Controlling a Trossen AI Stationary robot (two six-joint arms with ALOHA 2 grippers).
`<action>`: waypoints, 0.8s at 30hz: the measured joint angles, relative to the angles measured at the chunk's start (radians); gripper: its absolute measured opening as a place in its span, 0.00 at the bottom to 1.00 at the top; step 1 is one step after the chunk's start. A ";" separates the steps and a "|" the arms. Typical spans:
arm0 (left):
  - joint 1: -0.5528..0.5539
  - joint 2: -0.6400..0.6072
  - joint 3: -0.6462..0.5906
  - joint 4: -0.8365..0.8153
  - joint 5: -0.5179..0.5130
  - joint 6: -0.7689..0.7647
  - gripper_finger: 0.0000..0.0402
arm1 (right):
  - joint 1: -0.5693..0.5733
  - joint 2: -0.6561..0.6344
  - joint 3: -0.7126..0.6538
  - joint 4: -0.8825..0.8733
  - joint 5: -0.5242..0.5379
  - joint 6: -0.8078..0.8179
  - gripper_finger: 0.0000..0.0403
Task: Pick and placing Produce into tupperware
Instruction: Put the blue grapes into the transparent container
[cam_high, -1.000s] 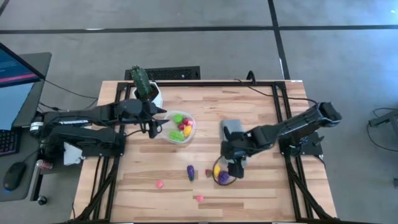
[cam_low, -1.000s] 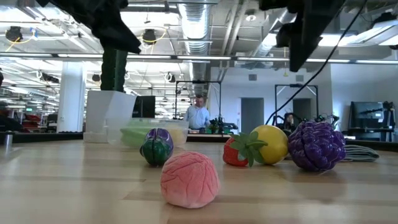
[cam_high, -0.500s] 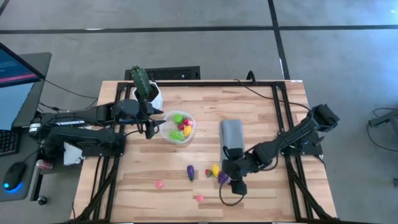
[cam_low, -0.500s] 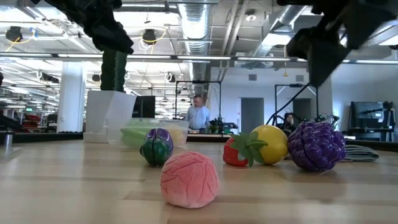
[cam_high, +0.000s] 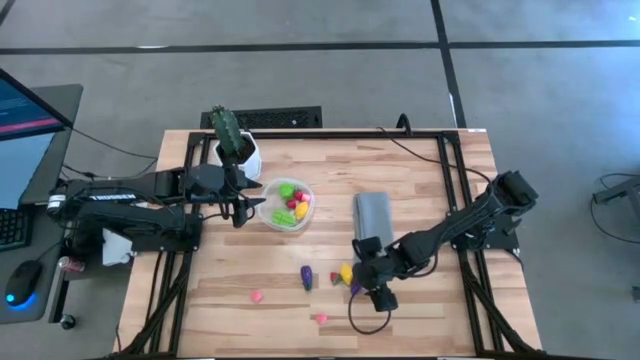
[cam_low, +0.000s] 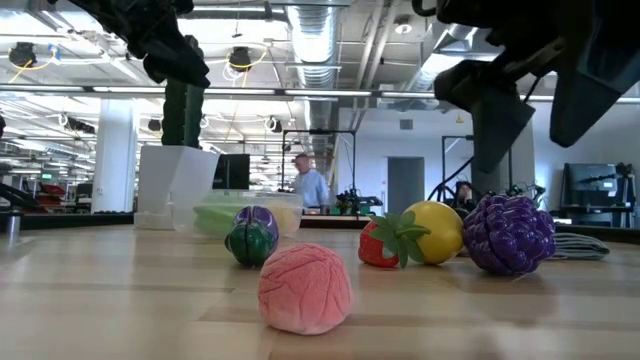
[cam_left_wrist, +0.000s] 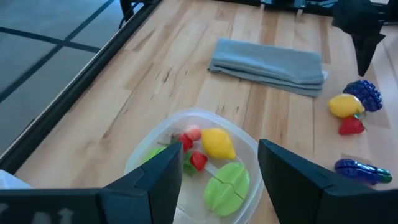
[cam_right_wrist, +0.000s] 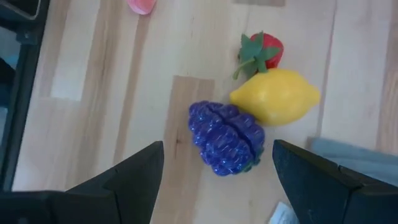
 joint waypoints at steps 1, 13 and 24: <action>-0.001 0.000 0.000 0.001 -0.001 -0.002 0.50 | -0.003 0.000 0.000 0.000 0.000 -0.019 0.80; -0.001 0.000 0.000 0.001 -0.002 -0.013 0.50 | -0.054 0.000 0.000 0.003 -0.011 -0.070 0.91; -0.001 0.000 0.000 -0.004 -0.002 -0.029 0.50 | -0.053 0.048 0.002 0.002 -0.056 -0.088 0.96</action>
